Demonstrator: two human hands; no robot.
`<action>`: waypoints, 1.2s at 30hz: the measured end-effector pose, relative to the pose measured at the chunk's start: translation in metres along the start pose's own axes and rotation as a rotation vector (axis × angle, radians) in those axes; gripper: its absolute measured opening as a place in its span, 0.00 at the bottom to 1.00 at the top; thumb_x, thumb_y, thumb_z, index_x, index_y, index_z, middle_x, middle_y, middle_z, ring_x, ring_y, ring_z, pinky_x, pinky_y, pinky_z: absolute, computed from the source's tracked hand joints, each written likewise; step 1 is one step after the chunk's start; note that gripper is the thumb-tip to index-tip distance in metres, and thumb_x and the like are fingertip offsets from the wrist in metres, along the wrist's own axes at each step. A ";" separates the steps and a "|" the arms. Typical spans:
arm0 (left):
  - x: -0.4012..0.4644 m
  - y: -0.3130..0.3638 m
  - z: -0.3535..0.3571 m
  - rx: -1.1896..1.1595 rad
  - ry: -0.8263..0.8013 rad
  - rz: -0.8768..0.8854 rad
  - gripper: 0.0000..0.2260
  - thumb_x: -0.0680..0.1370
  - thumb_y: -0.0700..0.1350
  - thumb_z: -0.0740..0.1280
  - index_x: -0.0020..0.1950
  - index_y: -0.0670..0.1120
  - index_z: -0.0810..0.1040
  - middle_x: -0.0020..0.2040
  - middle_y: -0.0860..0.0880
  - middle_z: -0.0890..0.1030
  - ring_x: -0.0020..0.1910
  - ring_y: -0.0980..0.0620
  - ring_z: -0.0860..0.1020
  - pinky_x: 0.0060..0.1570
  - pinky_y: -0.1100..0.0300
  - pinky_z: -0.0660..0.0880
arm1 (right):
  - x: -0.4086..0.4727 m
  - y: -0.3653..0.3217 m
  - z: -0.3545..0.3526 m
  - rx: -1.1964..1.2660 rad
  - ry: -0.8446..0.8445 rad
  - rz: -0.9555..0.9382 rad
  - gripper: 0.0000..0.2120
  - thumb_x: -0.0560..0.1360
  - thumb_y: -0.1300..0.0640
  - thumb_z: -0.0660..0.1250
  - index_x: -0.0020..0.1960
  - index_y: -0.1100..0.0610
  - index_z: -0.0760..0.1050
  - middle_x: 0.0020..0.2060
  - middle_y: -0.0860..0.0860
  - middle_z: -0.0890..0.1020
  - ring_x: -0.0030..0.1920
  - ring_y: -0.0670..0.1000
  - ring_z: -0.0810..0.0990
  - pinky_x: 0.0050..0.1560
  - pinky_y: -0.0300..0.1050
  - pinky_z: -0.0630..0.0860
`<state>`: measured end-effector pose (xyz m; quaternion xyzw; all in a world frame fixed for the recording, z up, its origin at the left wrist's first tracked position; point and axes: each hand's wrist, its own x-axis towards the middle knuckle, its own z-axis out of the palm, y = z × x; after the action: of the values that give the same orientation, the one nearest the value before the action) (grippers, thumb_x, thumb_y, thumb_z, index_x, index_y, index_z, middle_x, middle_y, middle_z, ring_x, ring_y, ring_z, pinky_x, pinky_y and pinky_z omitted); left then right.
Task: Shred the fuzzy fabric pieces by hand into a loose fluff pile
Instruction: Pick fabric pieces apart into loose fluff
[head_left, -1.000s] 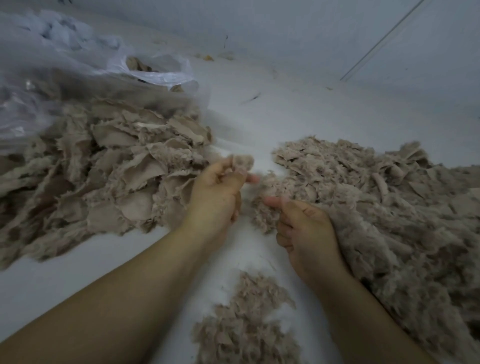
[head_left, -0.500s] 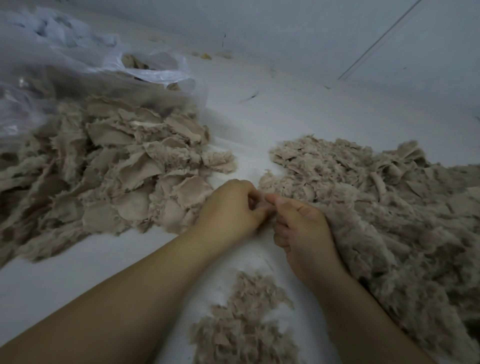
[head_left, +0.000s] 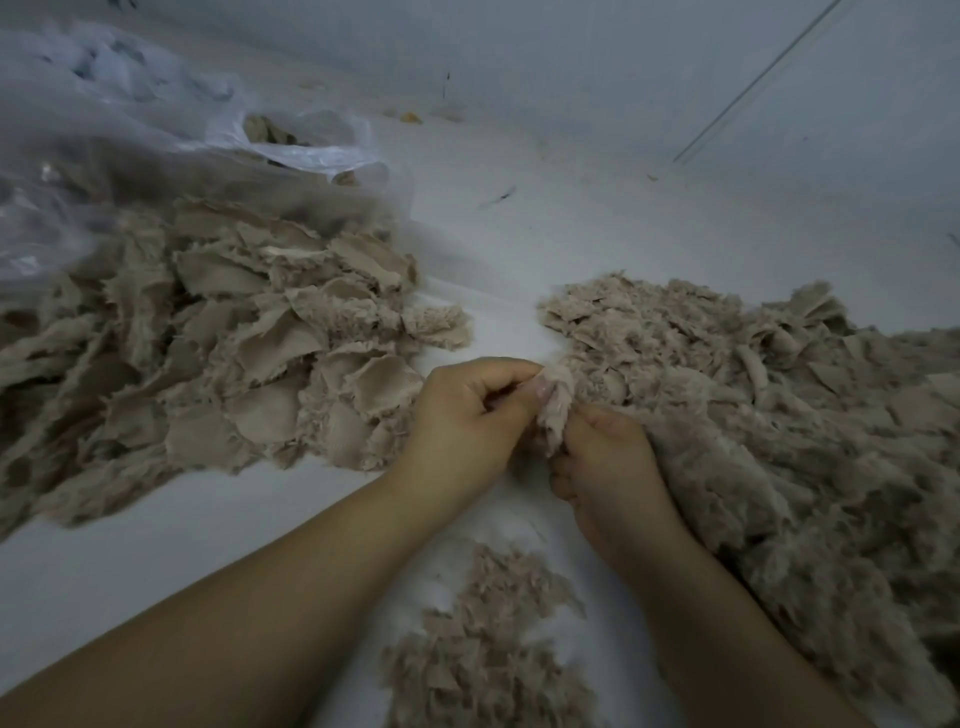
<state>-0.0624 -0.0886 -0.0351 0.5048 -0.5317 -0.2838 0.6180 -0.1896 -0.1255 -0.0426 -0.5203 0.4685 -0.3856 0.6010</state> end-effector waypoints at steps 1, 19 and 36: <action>0.001 -0.001 -0.001 0.021 0.032 -0.006 0.07 0.78 0.38 0.68 0.42 0.44 0.84 0.39 0.45 0.82 0.38 0.51 0.79 0.39 0.60 0.75 | -0.001 0.001 0.000 -0.010 0.009 -0.016 0.15 0.82 0.61 0.61 0.36 0.60 0.69 0.25 0.51 0.62 0.25 0.47 0.58 0.25 0.40 0.56; 0.003 0.002 -0.008 -0.237 0.324 -0.177 0.10 0.81 0.41 0.64 0.41 0.47 0.80 0.28 0.48 0.72 0.25 0.55 0.65 0.25 0.64 0.65 | -0.002 -0.001 0.003 0.127 0.117 -0.036 0.20 0.83 0.58 0.61 0.33 0.57 0.61 0.23 0.49 0.59 0.22 0.46 0.54 0.24 0.39 0.53; -0.002 0.006 -0.007 -0.125 0.126 -0.060 0.09 0.73 0.37 0.62 0.45 0.44 0.82 0.28 0.56 0.75 0.26 0.57 0.71 0.28 0.65 0.69 | -0.007 0.001 0.001 0.162 -0.007 -0.154 0.20 0.83 0.56 0.60 0.35 0.64 0.75 0.27 0.55 0.61 0.27 0.50 0.56 0.29 0.45 0.53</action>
<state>-0.0580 -0.0825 -0.0297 0.4979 -0.4577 -0.3025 0.6716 -0.1905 -0.1181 -0.0426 -0.5057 0.3922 -0.4654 0.6115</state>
